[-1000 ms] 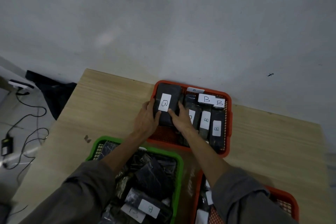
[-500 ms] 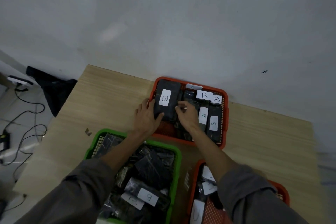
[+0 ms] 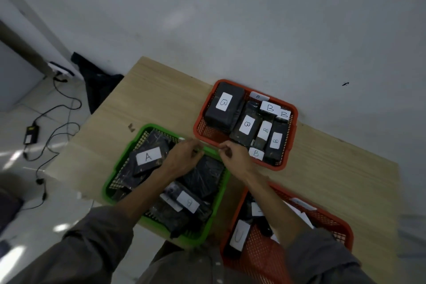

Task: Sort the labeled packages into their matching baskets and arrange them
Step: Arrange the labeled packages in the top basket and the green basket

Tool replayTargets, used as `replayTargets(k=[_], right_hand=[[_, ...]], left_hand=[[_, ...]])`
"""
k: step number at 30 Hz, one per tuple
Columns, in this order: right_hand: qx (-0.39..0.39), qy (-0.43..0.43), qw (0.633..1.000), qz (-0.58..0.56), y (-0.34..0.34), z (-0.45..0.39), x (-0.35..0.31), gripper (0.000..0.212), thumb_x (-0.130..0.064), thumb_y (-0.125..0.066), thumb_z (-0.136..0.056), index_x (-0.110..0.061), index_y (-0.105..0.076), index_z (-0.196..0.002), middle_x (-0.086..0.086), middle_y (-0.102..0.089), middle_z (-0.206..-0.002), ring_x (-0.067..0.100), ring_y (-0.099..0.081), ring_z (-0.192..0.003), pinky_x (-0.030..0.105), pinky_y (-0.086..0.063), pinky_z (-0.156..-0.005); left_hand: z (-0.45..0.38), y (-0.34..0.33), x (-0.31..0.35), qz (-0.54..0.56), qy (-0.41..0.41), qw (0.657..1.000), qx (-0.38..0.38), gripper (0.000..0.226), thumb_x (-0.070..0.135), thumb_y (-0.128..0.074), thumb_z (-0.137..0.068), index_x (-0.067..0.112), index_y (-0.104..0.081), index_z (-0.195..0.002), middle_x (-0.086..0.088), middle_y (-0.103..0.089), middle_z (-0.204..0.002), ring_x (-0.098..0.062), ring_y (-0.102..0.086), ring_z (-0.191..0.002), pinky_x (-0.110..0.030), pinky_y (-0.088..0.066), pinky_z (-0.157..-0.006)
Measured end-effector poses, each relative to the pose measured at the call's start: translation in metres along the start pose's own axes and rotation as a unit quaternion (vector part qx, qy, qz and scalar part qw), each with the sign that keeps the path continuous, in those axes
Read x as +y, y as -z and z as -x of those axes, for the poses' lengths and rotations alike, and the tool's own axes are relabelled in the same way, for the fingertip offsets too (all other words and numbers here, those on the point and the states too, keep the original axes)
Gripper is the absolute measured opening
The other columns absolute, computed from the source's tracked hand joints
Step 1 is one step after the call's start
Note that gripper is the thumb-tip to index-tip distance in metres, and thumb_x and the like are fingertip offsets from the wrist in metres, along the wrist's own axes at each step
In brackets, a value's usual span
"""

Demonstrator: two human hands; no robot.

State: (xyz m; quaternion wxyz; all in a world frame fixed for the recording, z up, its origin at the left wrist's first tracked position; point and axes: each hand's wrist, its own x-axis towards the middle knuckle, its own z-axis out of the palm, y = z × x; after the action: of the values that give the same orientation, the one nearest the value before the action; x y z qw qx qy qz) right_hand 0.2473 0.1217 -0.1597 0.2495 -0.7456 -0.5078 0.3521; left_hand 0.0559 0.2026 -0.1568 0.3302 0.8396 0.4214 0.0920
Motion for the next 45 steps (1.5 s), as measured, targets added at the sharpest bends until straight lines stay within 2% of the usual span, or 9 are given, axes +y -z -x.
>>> replayTargets(k=[5, 7, 13, 17, 23, 28, 32, 36, 45], right_hand=[[-0.06, -0.004, 0.998, 0.005, -0.025, 0.044, 0.011, 0.019, -0.028, -0.058, -0.098, -0.022, -0.067, -0.114, -0.007, -0.07, -0.1, 0.008, -0.064, -0.089, 0.025, -0.053, -0.075], [-0.064, -0.004, 0.998, 0.0, -0.031, 0.064, 0.017, 0.02, -0.028, -0.058, -0.098, -0.022, -0.067, -0.115, -0.007, -0.068, -0.097, 0.009, -0.063, -0.087, 0.021, -0.051, -0.07], [-0.039, -0.019, 0.999, -0.021, -0.044, 0.116, 0.02, 0.021, -0.025, -0.057, -0.1, -0.018, -0.068, -0.116, 0.0, -0.07, -0.104, 0.011, -0.062, -0.088, 0.025, -0.049, -0.073], [-0.002, -0.028, 0.999, -0.021, -0.049, 0.138, 0.02, 0.019, -0.023, -0.058, -0.099, -0.019, -0.07, -0.112, -0.003, -0.072, -0.097, 0.007, -0.062, -0.079, 0.018, -0.047, -0.062], [0.035, -0.027, 0.998, -0.034, -0.059, 0.154, 0.004, 0.019, -0.02, -0.057, -0.097, -0.015, -0.073, -0.107, -0.001, -0.074, -0.092, 0.011, -0.066, -0.078, 0.035, -0.056, -0.072], [0.074, 0.006, 0.997, 0.008, -0.086, 0.165, -0.016, 0.045, -0.057, -0.051, -0.096, -0.018, -0.068, -0.109, -0.003, -0.064, -0.102, 0.012, -0.059, -0.094, 0.035, -0.052, -0.082], [0.0, 0.062, 0.994, 0.087, -0.116, 0.178, -0.027, 0.086, -0.085, -0.052, -0.074, -0.027, -0.05, -0.137, -0.009, -0.047, -0.122, 0.008, -0.044, -0.112, 0.026, -0.043, -0.091], [-0.02, 0.086, 0.986, 0.142, -0.138, 0.18, -0.028, 0.071, -0.061, -0.065, -0.08, -0.024, -0.049, -0.139, -0.004, -0.046, -0.129, 0.017, -0.044, -0.119, 0.032, -0.045, -0.093], [0.02, 0.014, 0.998, 0.064, -0.128, 0.177, -0.038, 0.04, -0.035, -0.05, -0.103, -0.017, -0.055, -0.139, 0.002, -0.057, -0.132, 0.02, -0.053, -0.12, 0.032, -0.045, -0.097]], left_hand=[[0.053, -0.009, 0.002, 0.023, 0.02, 0.999, -0.011, 0.018, 0.033, -0.056, -0.097, 0.022, -0.062, -0.11, 0.001, -0.065, -0.107, -0.016, -0.064, -0.09, -0.034, -0.055, -0.076], [0.069, -0.015, 0.003, 0.021, 0.026, 0.999, -0.009, 0.022, 0.033, -0.056, -0.098, 0.021, -0.062, -0.114, 0.002, -0.066, -0.109, -0.015, -0.064, -0.093, -0.028, -0.053, -0.077], [0.098, -0.033, 0.014, 0.026, 0.014, 1.0, -0.011, 0.024, 0.032, -0.057, -0.097, 0.018, -0.062, -0.116, 0.0, -0.066, -0.111, -0.017, -0.063, -0.098, -0.034, -0.054, -0.083], [0.106, -0.038, 0.023, 0.026, -0.015, 0.999, -0.016, 0.026, 0.027, -0.06, -0.096, 0.011, -0.064, -0.116, -0.005, -0.068, -0.108, -0.02, -0.064, -0.096, -0.035, -0.054, -0.084], [0.123, -0.019, 0.014, 0.035, -0.02, 0.999, -0.014, 0.025, 0.026, -0.06, -0.096, 0.013, -0.064, -0.117, -0.001, -0.067, -0.112, -0.016, -0.063, -0.1, -0.032, -0.052, -0.085], [0.142, 0.006, -0.011, 0.034, -0.011, 0.999, 0.003, 0.018, 0.016, -0.062, -0.093, 0.014, -0.065, -0.111, -0.001, -0.069, -0.106, -0.018, -0.065, -0.094, -0.031, -0.053, -0.077], [0.152, 0.019, -0.028, 0.018, -0.013, 1.0, 0.005, 0.015, 0.015, -0.063, -0.093, 0.011, -0.067, -0.107, -0.004, -0.068, -0.105, -0.021, -0.065, -0.095, -0.038, -0.055, -0.079], [0.16, 0.026, -0.04, 0.015, -0.008, 1.0, -0.013, 0.021, 0.018, -0.062, -0.094, 0.011, -0.067, -0.113, -0.006, -0.067, -0.111, -0.023, -0.064, -0.099, -0.039, -0.054, -0.084], [0.169, 0.027, -0.05, -0.012, -0.038, 0.997, -0.062, 0.027, 0.027, -0.063, -0.093, 0.014, -0.064, -0.117, -0.006, -0.062, -0.112, -0.024, -0.059, -0.1, -0.043, -0.053, -0.086]])
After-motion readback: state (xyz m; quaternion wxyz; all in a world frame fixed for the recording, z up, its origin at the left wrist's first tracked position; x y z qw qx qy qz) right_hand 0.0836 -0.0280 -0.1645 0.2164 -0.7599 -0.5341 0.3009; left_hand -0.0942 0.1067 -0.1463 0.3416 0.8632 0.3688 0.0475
